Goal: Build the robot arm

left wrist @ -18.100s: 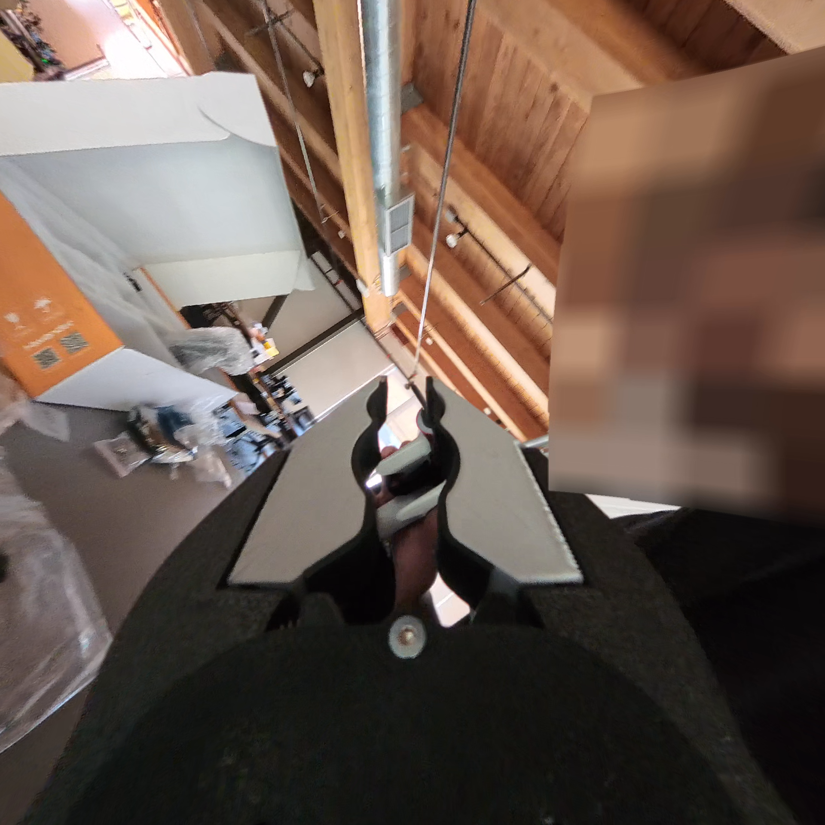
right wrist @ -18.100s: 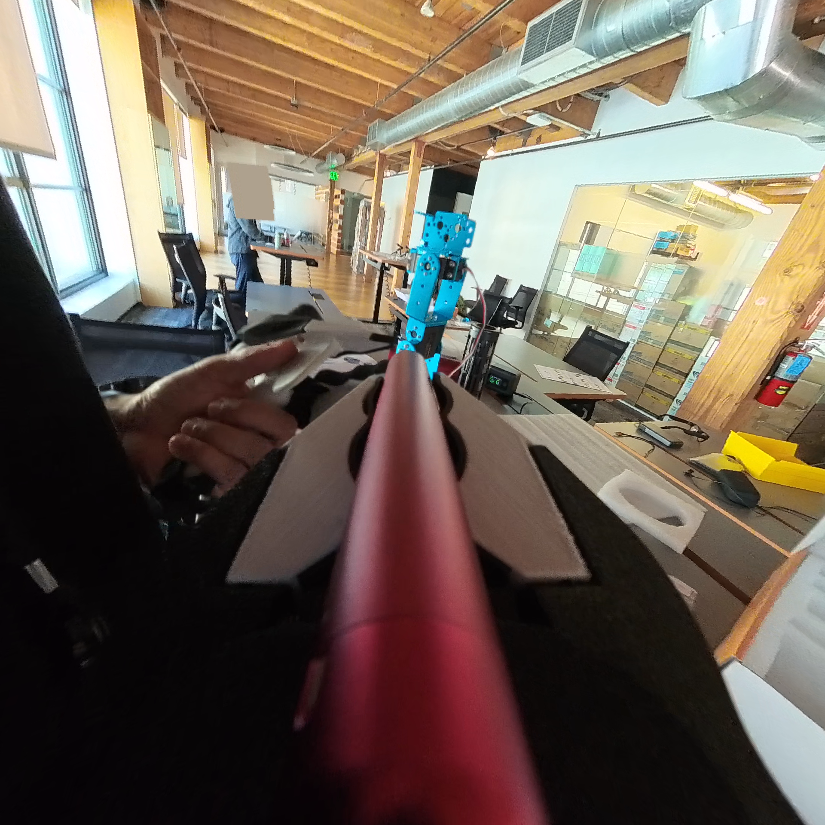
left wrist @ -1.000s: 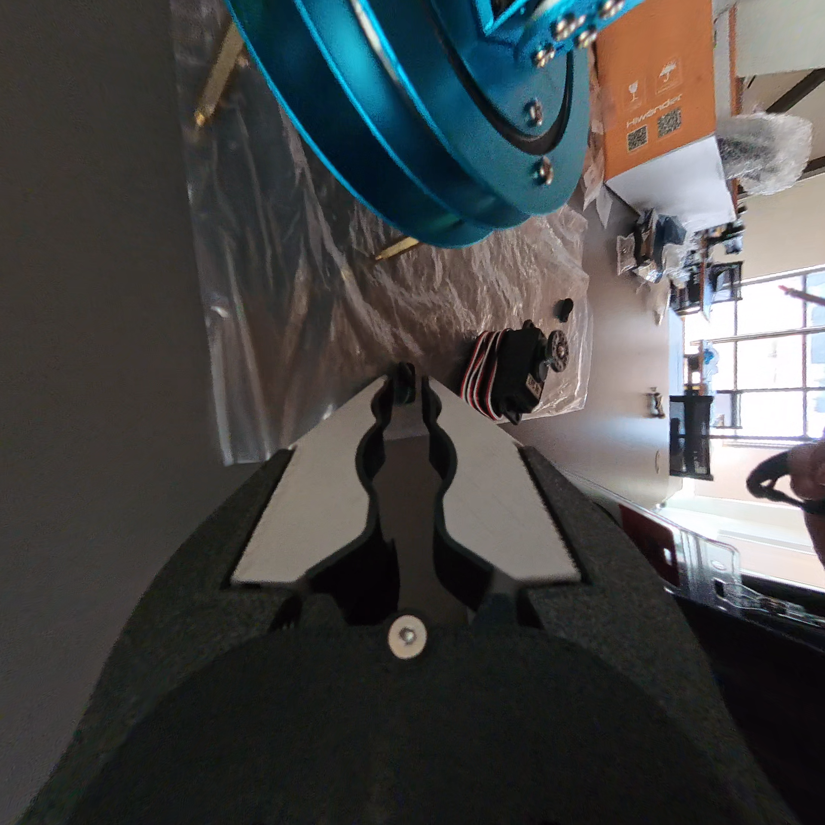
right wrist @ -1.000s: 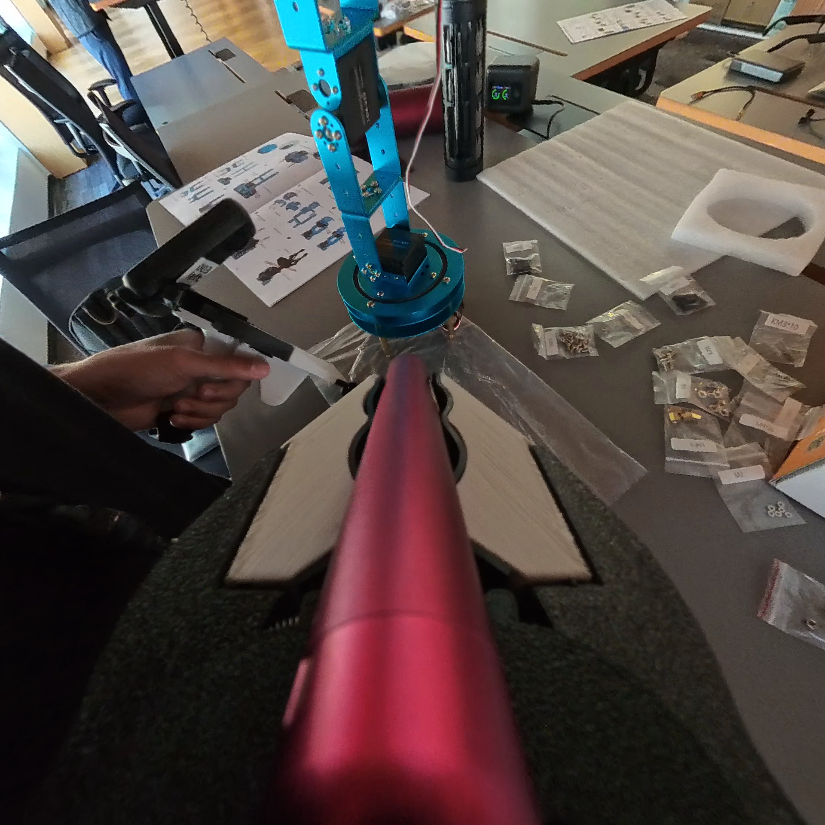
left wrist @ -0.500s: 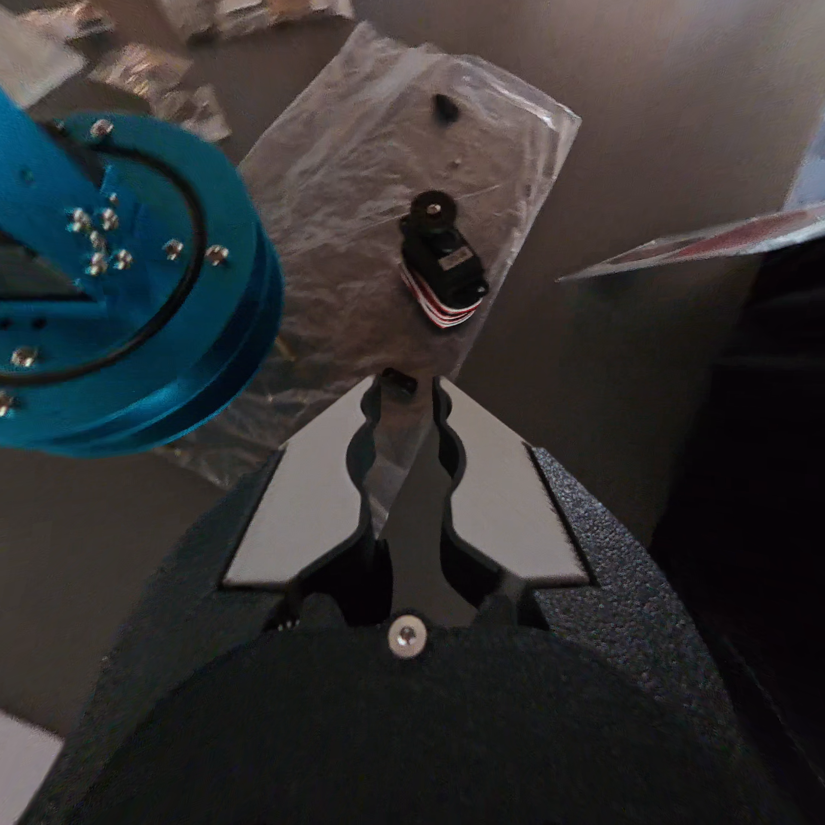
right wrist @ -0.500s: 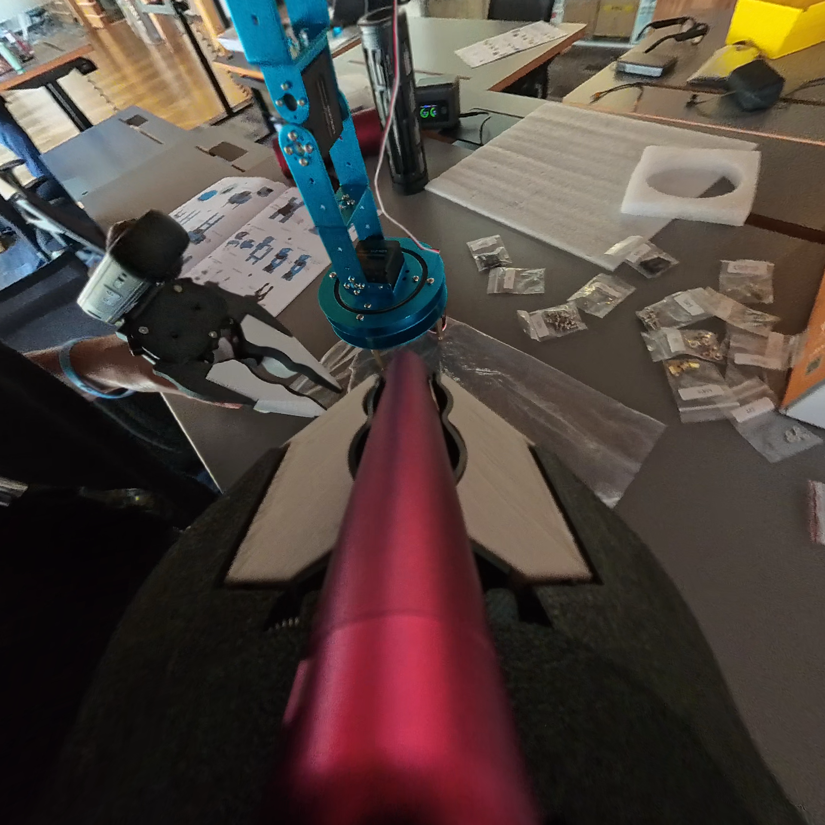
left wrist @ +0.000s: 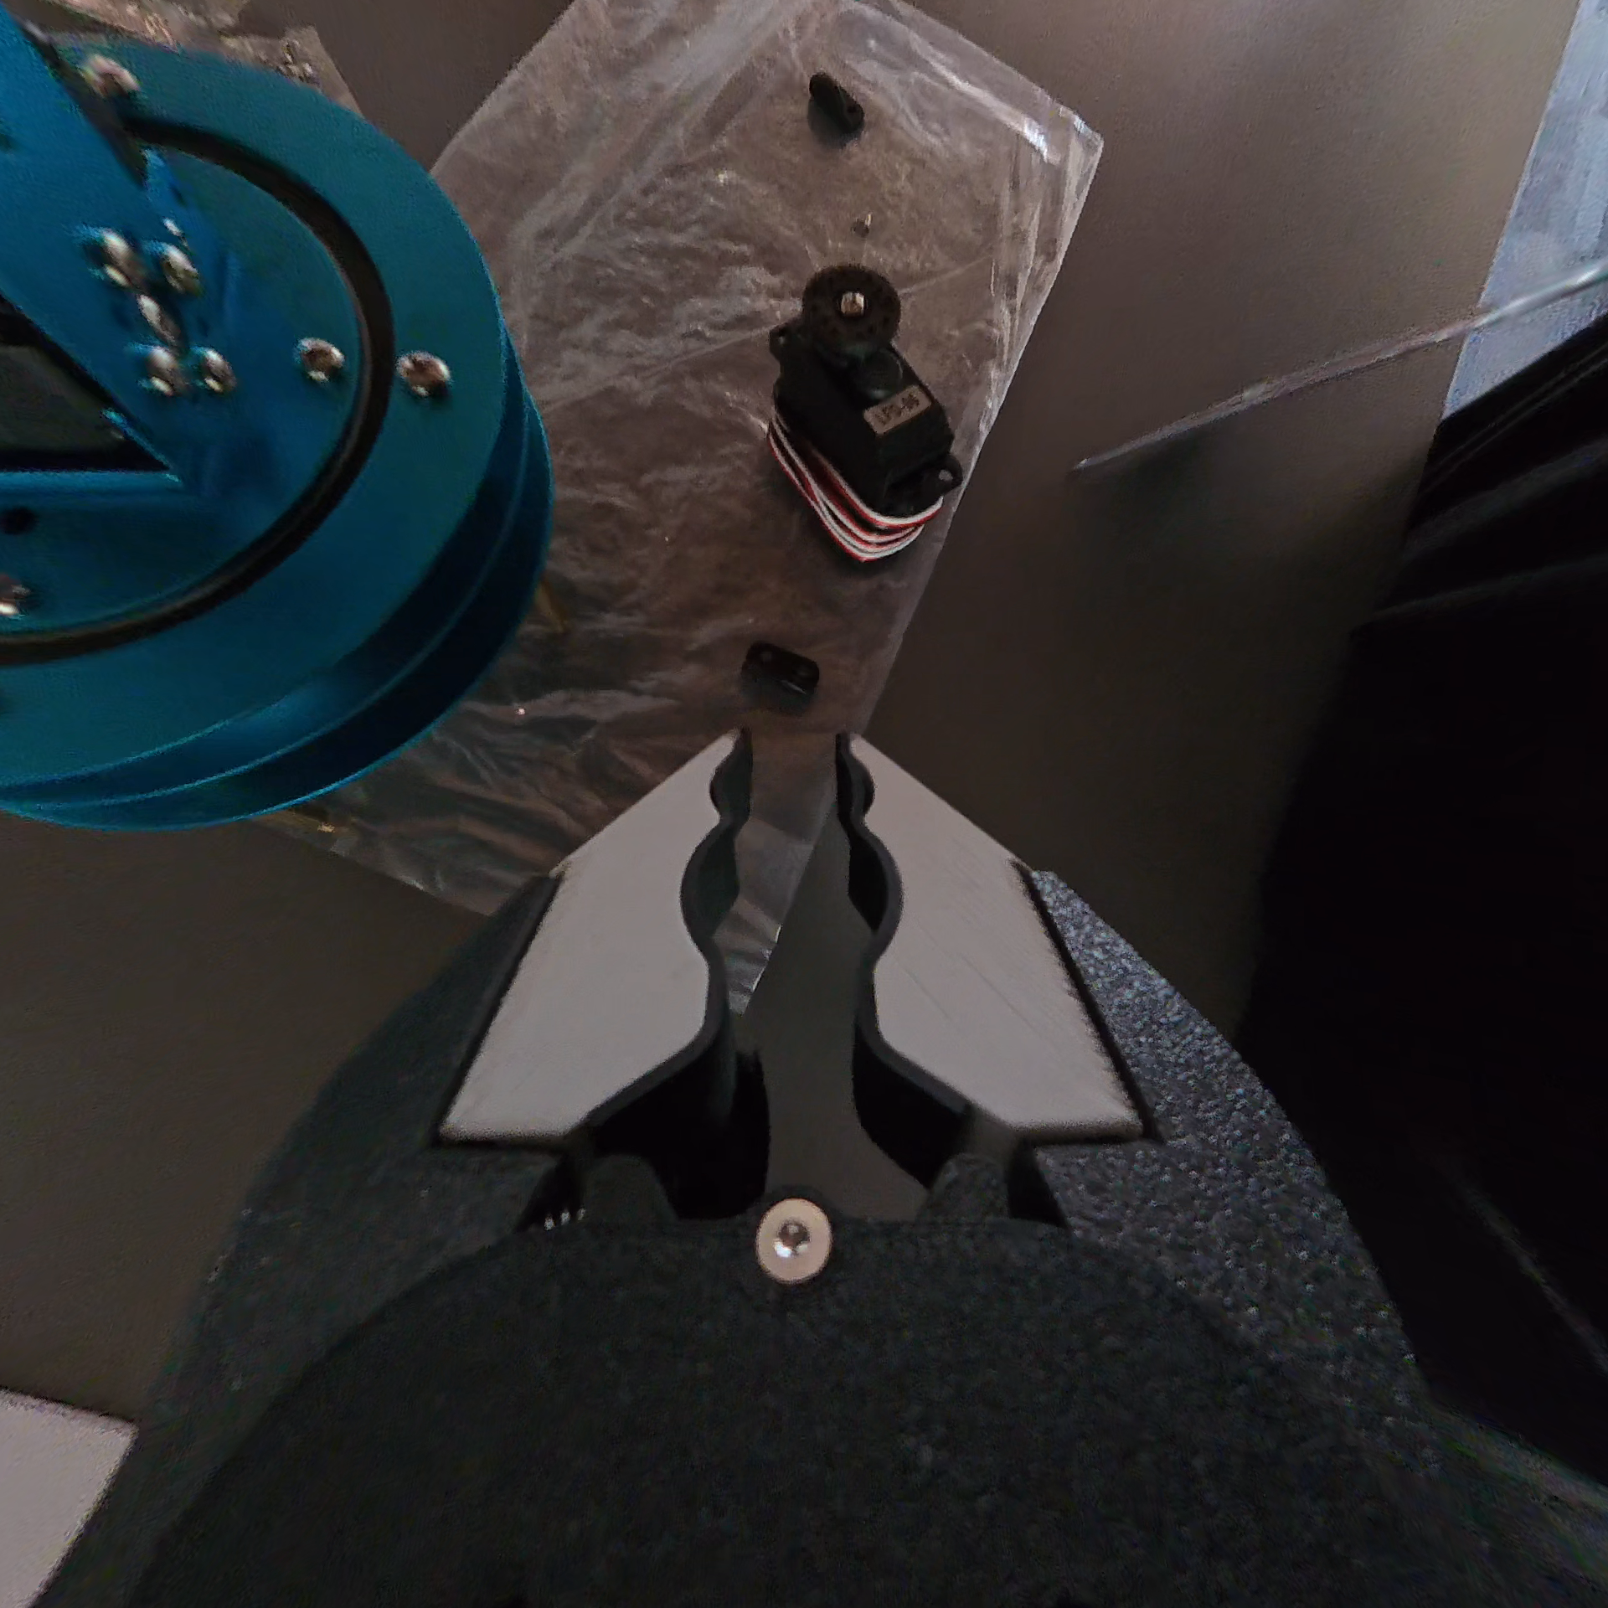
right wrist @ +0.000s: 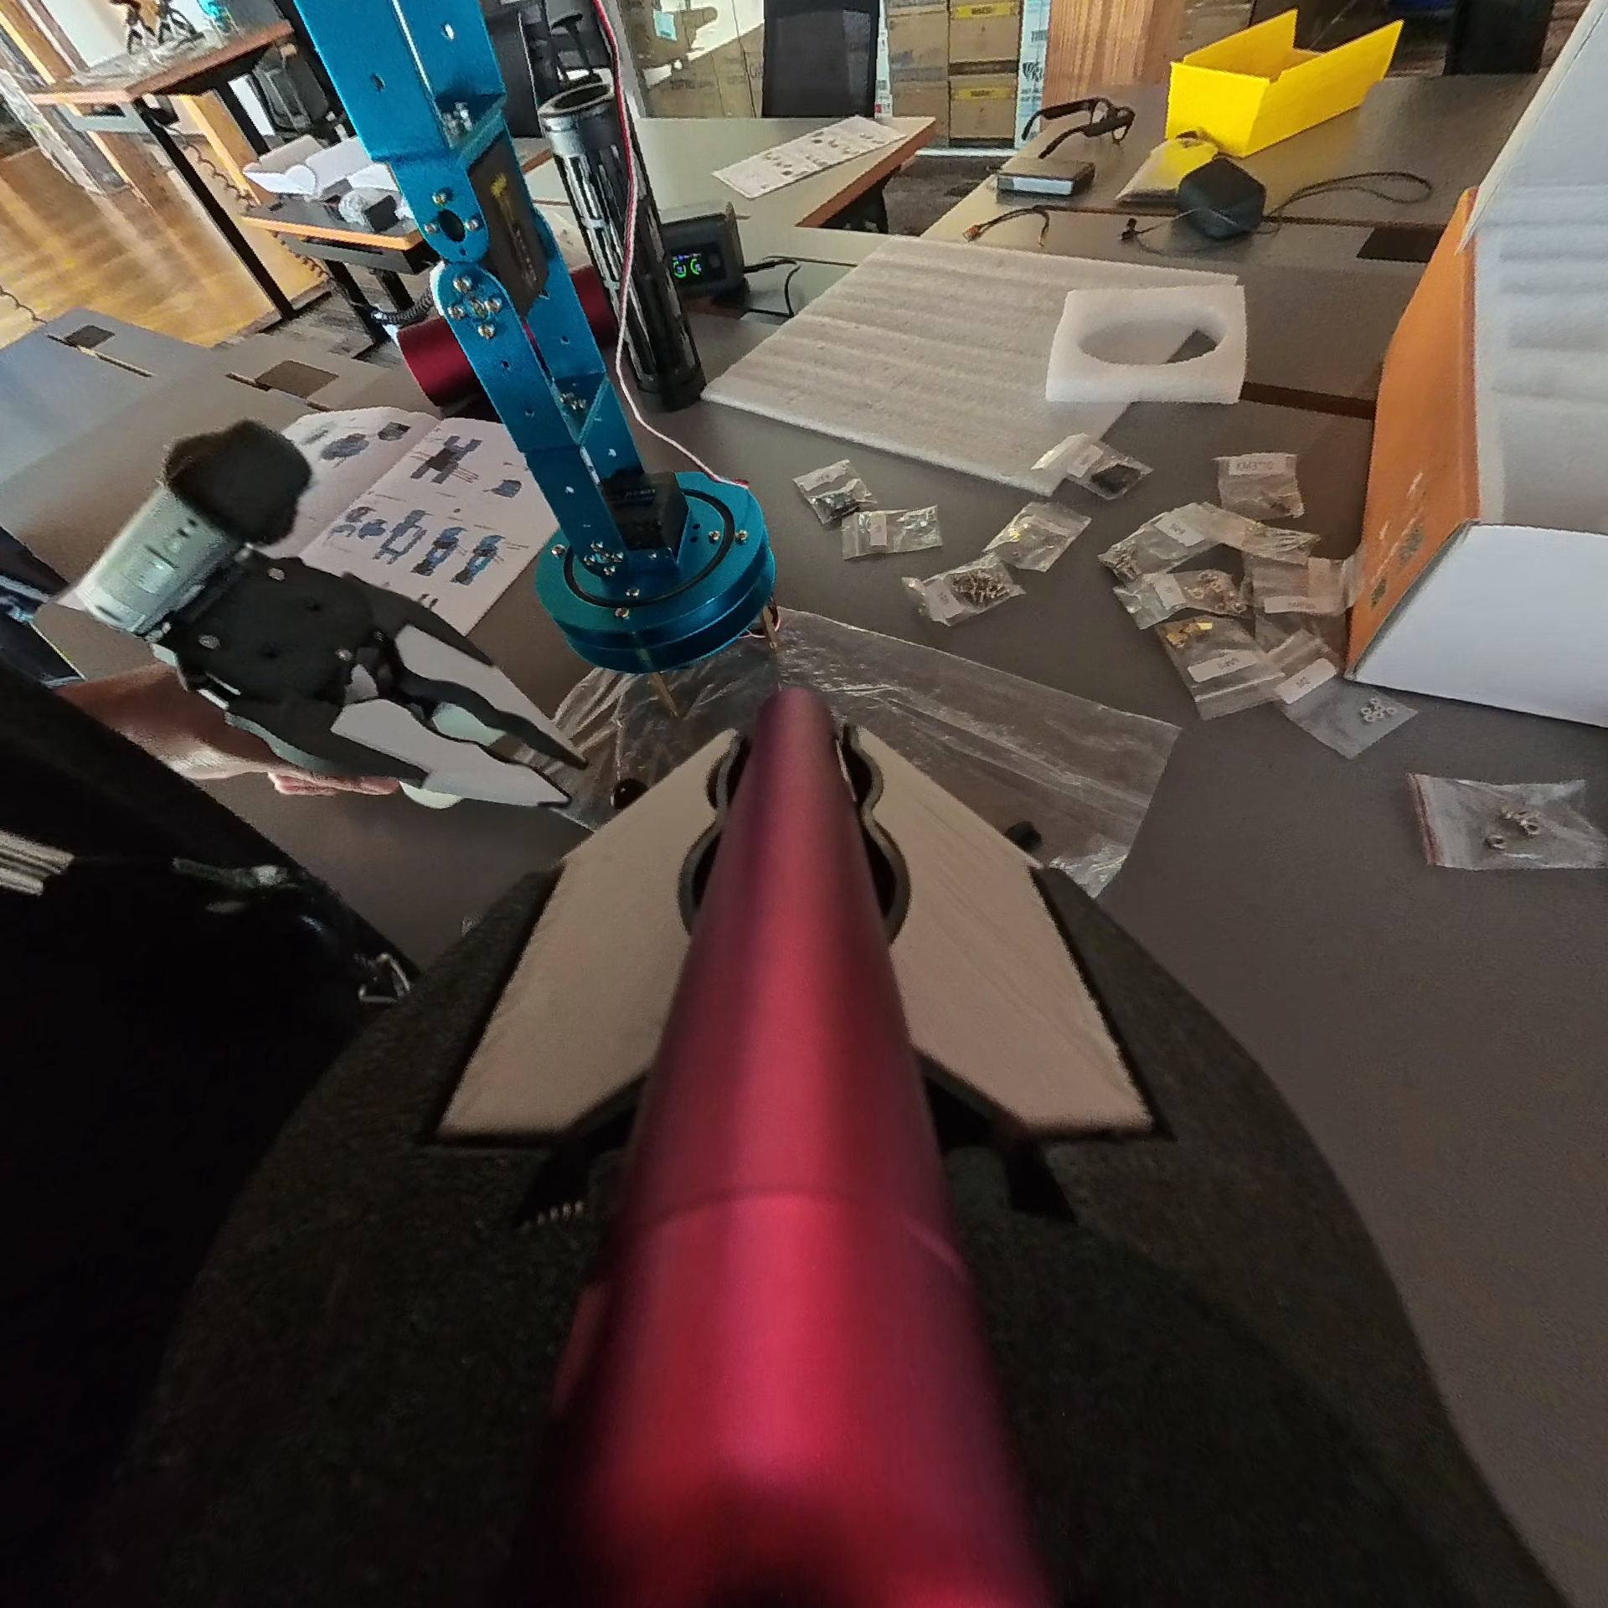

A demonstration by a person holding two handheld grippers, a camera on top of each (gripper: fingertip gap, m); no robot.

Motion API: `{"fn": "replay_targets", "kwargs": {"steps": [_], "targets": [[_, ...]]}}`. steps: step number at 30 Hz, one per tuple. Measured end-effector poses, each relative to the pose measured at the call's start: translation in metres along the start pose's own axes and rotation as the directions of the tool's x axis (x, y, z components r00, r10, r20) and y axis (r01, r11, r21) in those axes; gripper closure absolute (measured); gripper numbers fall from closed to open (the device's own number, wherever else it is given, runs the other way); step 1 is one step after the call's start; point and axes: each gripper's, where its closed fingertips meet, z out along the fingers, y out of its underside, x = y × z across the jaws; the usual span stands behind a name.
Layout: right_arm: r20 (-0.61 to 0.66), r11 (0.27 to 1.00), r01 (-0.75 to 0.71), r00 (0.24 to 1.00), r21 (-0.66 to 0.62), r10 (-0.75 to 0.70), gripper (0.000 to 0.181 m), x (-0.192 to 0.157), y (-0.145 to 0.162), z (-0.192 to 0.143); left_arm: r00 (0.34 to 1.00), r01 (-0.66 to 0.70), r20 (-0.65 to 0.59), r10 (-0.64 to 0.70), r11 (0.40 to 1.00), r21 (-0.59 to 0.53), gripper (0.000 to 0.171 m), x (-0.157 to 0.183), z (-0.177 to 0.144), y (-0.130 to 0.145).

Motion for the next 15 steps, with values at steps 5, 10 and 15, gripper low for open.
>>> {"fn": "replay_targets", "kwargs": {"steps": [5, 10, 15], "targets": [[0.000, 1.000, 0.014, 1.000, 0.000, -0.014, 0.159, 0.003, -0.001, 0.004, 0.993, -0.122, -0.001, 0.122, 0.991, 0.062, 0.153, 0.003, 0.002, -0.024], [0.015, 0.999, 0.040, 0.999, 0.004, -0.041, 0.159, -0.002, -0.006, 0.010, 0.986, -0.155, -0.067, 0.153, 0.987, -0.030, 0.151, 0.005, 0.023, -0.009], [0.019, 0.999, 0.035, 0.999, 0.000, -0.035, 0.159, -0.003, -0.003, 0.012, 0.991, -0.121, -0.068, 0.118, 0.992, -0.038, 0.150, -0.002, 0.017, -0.003]]}}
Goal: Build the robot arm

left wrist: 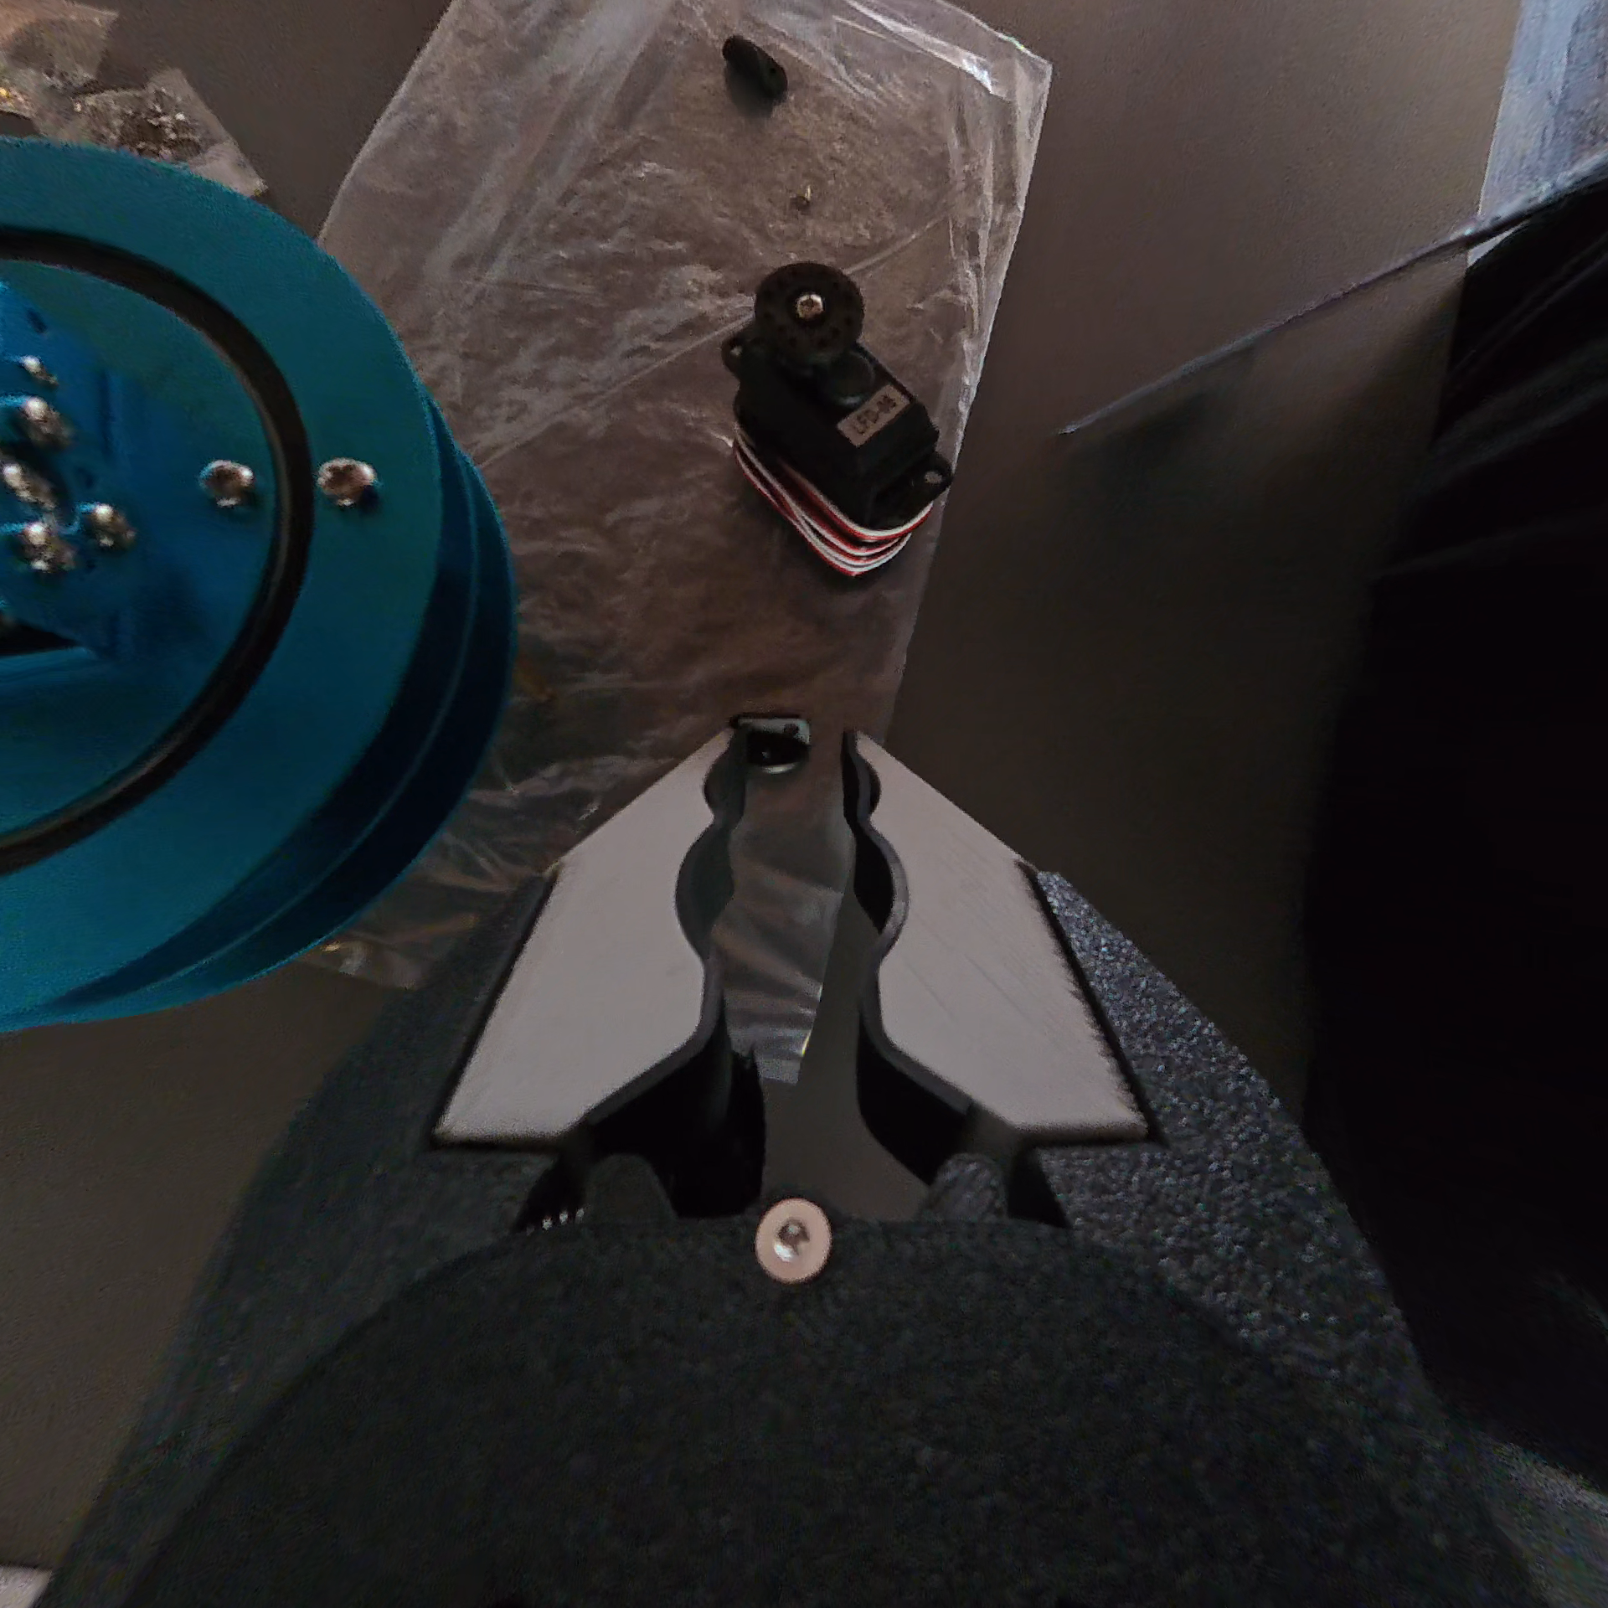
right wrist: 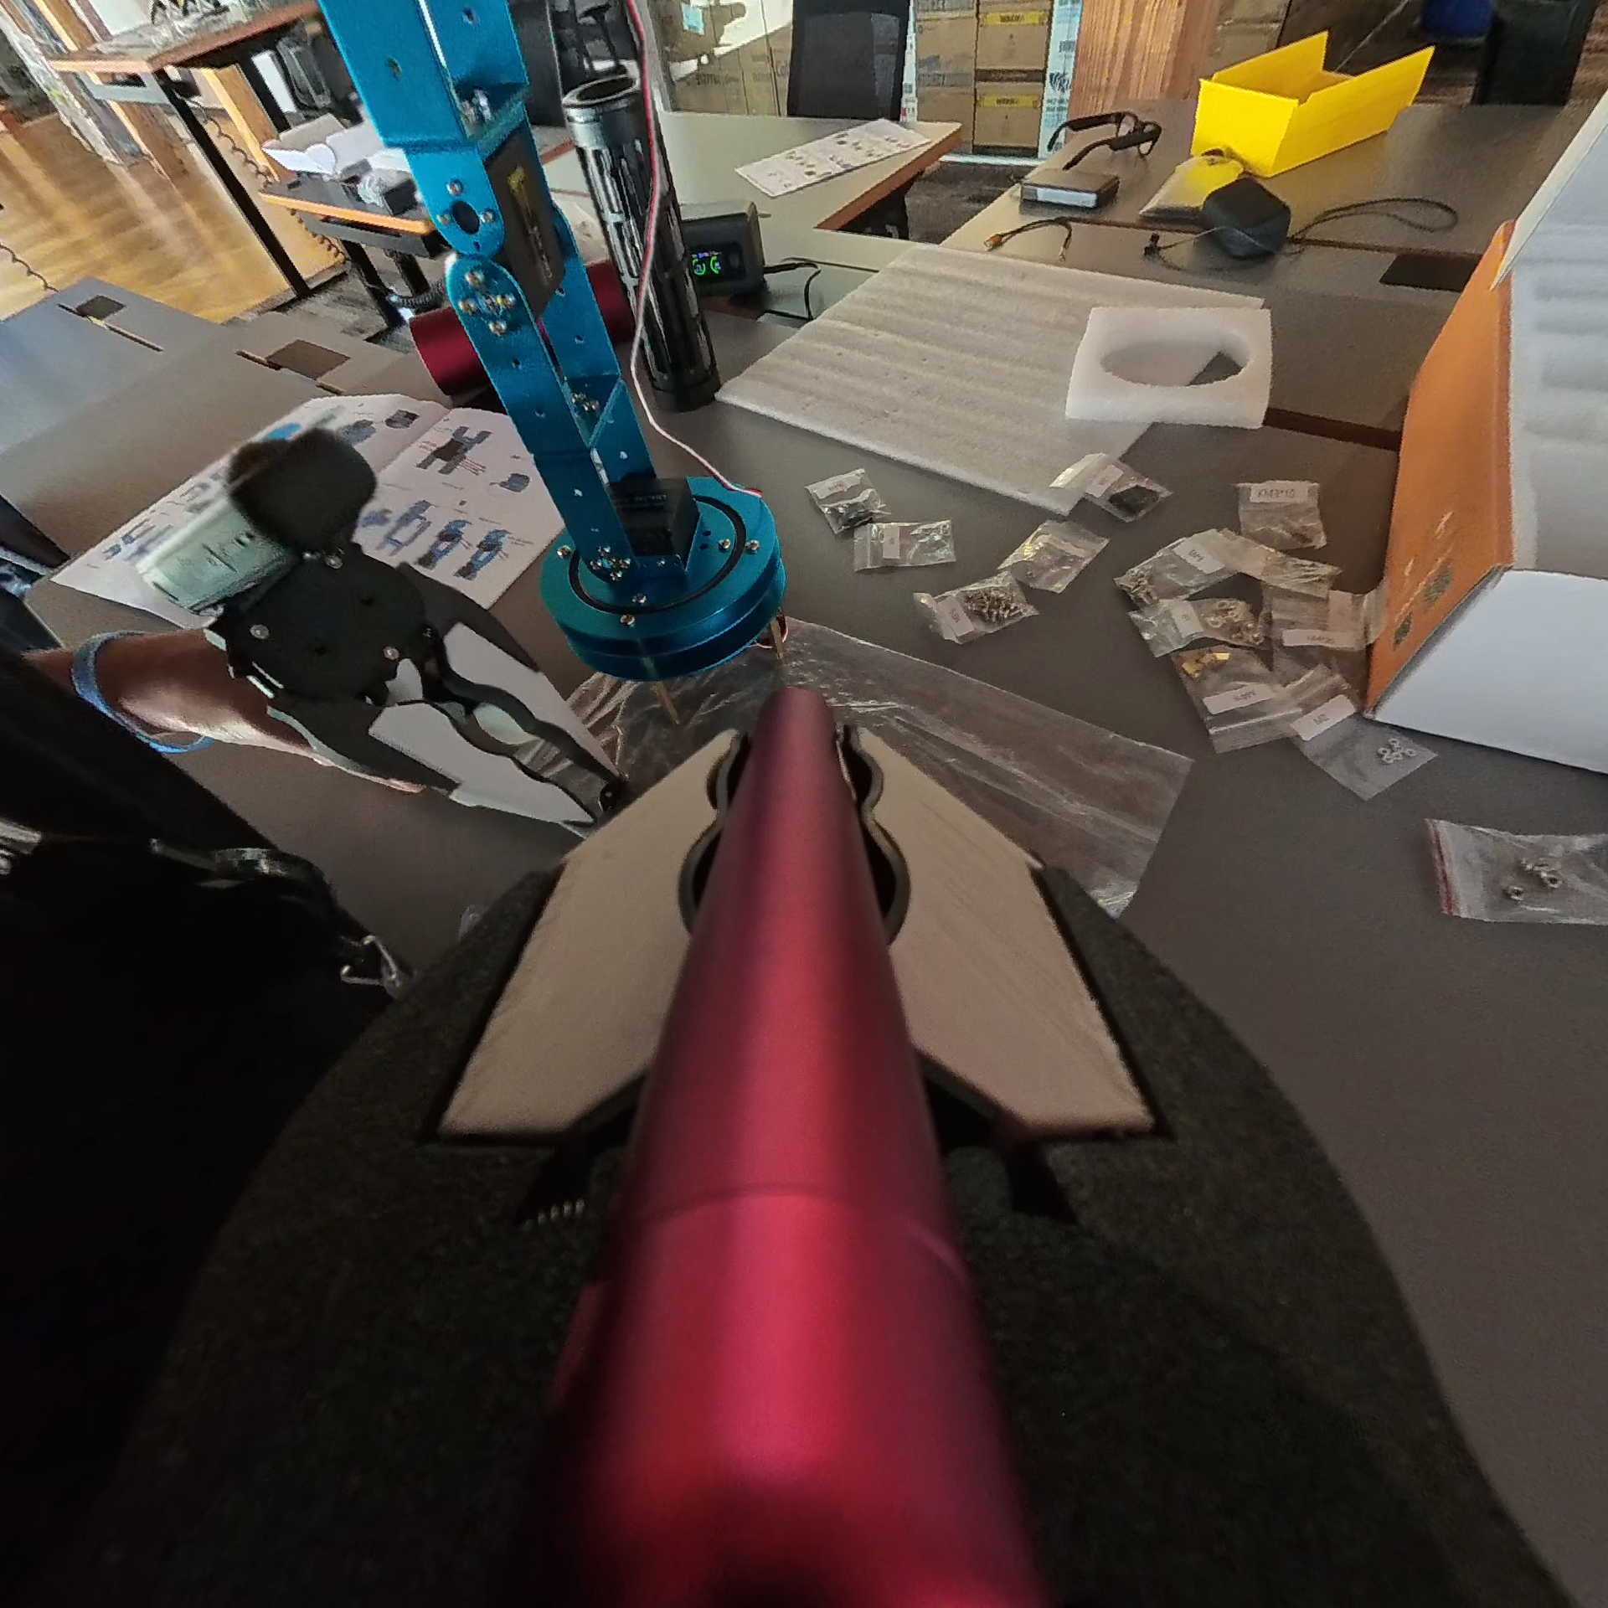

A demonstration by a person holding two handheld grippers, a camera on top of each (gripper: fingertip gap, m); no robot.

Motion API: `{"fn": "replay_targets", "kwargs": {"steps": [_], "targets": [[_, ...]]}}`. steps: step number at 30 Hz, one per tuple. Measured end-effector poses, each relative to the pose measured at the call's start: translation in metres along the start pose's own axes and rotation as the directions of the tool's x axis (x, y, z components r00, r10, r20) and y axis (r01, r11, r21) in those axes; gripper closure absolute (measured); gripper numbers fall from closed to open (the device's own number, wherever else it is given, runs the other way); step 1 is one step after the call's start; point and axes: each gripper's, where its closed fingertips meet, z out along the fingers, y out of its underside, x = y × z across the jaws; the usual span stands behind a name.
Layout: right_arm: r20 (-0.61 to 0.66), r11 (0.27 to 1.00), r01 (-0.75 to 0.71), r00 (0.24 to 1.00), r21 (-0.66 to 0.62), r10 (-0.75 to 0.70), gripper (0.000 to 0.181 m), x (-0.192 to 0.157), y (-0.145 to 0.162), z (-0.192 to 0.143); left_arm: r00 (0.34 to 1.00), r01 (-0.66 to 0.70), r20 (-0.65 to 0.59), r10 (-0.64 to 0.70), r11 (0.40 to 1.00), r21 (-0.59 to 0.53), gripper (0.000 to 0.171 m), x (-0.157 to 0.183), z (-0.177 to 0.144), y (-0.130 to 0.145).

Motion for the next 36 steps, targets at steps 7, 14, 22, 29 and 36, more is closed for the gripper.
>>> {"fn": "replay_targets", "kwargs": {"steps": [7, 14, 22, 29, 36], "targets": [[0.010, 1.000, 0.002, 1.000, -0.002, -0.002, 0.159, 0.001, 0.002, 0.002, 0.999, 0.016, 0.039, -0.018, 0.999, 0.040, 0.146, -0.007, -0.001, -0.008], [0.016, 1.000, 0.007, 1.000, -0.007, -0.007, 0.159, 0.000, 0.002, 0.002, 0.999, 0.019, 0.048, -0.018, 1.000, -0.022, 0.149, -0.009, 0.006, 0.001], [0.034, 1.000, 0.007, 0.999, -0.019, -0.007, 0.159, 0.001, 0.005, 0.002, 0.994, 0.046, 0.097, -0.052, 0.997, 0.057, 0.154, -0.009, -0.007, -0.017], [0.090, 0.999, 0.023, 0.996, -0.039, -0.019, 0.159, 0.009, 0.006, 0.000, 0.932, 0.332, 0.014, -0.362, 0.869, 0.366, 0.154, 0.002, -0.017, -0.087], [0.190, 0.994, 0.065, 0.981, -0.084, -0.048, 0.159, 0.027, 0.007, -0.008, 0.836, 0.430, 0.170, -0.522, 0.815, 0.389, 0.154, -0.001, 0.014, -0.088]]}}
